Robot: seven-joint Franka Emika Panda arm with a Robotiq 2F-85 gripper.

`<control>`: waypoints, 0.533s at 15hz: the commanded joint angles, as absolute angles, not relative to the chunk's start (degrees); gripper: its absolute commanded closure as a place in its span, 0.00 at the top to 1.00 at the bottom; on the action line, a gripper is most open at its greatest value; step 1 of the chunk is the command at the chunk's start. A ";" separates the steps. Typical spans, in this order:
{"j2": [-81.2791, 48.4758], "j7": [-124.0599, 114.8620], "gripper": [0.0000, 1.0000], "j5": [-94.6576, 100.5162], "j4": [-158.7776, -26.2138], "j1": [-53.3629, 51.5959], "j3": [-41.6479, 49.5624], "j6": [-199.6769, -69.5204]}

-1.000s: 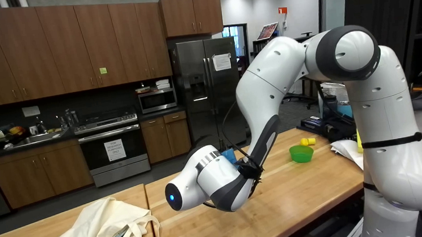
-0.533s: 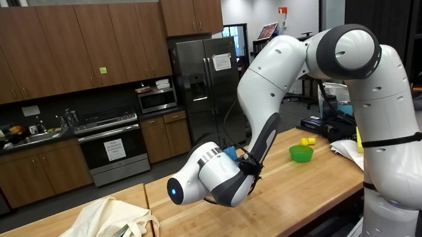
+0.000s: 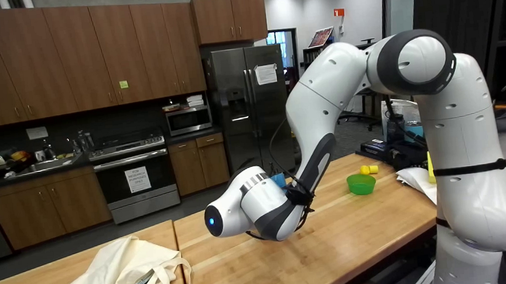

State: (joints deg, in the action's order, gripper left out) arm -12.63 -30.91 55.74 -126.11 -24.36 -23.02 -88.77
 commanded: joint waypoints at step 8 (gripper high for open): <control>-8.02 -28.41 0.02 52.79 -129.35 -21.23 -20.55 -93.36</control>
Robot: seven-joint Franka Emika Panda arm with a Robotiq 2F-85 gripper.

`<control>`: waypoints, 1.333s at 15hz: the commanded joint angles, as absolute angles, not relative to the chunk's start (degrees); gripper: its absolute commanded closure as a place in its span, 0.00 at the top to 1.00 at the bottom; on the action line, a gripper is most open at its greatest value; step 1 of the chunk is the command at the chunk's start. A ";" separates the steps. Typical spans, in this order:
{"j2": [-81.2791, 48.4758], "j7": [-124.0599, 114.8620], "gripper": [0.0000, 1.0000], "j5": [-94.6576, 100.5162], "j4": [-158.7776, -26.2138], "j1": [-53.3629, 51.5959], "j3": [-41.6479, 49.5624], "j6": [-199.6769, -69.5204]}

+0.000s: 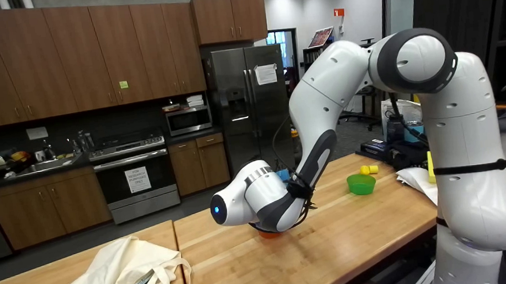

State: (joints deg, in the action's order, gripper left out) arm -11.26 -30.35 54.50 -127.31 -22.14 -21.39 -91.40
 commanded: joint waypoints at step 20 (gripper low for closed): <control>-4.60 -25.28 0.02 47.87 -132.27 -16.60 -15.92 -97.88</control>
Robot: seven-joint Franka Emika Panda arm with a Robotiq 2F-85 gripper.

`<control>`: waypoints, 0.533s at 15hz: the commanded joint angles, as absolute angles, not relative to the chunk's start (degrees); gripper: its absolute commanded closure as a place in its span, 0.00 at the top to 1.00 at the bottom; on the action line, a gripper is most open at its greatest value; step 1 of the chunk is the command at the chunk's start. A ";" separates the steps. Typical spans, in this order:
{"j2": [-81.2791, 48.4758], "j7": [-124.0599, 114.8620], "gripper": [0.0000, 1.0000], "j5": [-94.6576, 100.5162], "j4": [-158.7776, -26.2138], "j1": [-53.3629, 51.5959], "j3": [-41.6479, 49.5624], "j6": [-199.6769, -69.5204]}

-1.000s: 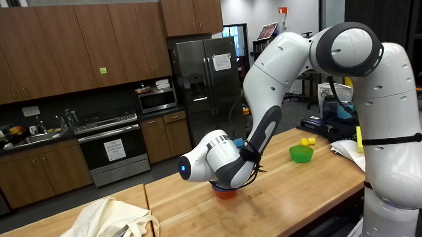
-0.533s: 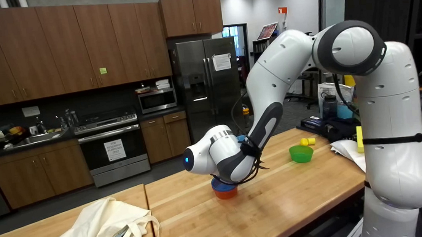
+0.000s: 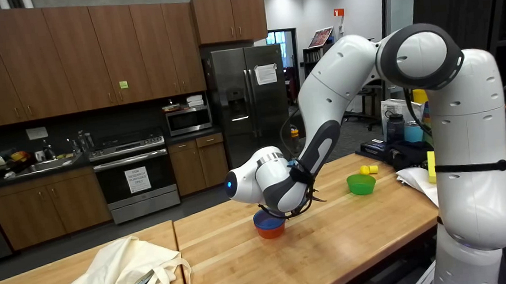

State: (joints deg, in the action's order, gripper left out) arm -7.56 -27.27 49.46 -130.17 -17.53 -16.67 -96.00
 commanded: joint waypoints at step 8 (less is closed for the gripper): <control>-1.98 -24.08 0.02 46.28 -133.91 -15.11 -14.62 -99.15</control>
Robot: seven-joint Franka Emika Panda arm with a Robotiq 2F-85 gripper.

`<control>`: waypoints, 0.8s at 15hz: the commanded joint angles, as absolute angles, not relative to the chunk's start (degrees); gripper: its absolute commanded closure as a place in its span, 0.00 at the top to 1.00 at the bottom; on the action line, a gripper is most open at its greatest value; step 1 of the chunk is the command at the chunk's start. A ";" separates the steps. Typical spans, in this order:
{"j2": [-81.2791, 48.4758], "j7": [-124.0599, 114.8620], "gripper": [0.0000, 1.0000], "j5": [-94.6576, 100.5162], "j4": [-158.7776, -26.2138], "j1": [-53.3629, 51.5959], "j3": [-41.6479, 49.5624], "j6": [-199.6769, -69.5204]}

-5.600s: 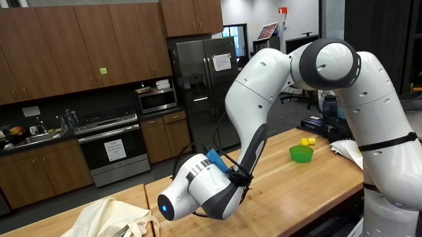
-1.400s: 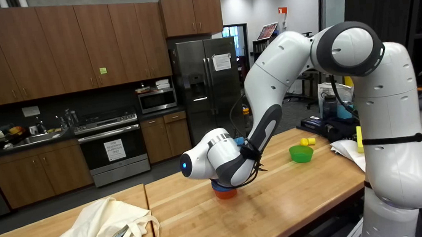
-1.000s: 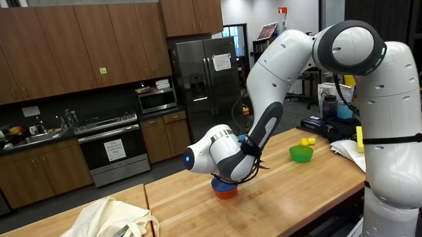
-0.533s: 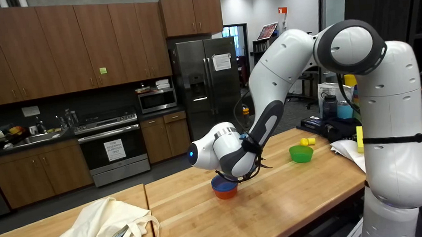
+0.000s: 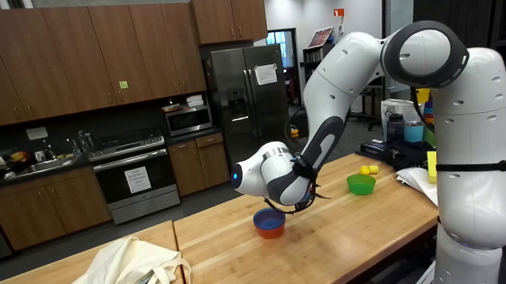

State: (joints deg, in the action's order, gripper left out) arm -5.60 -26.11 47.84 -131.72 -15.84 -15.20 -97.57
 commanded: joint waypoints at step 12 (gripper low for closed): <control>1.66 -22.17 0.02 44.77 -137.60 -12.45 -12.04 -102.84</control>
State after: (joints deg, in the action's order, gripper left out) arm -1.78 -24.38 46.35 -135.17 -13.58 -12.93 -100.80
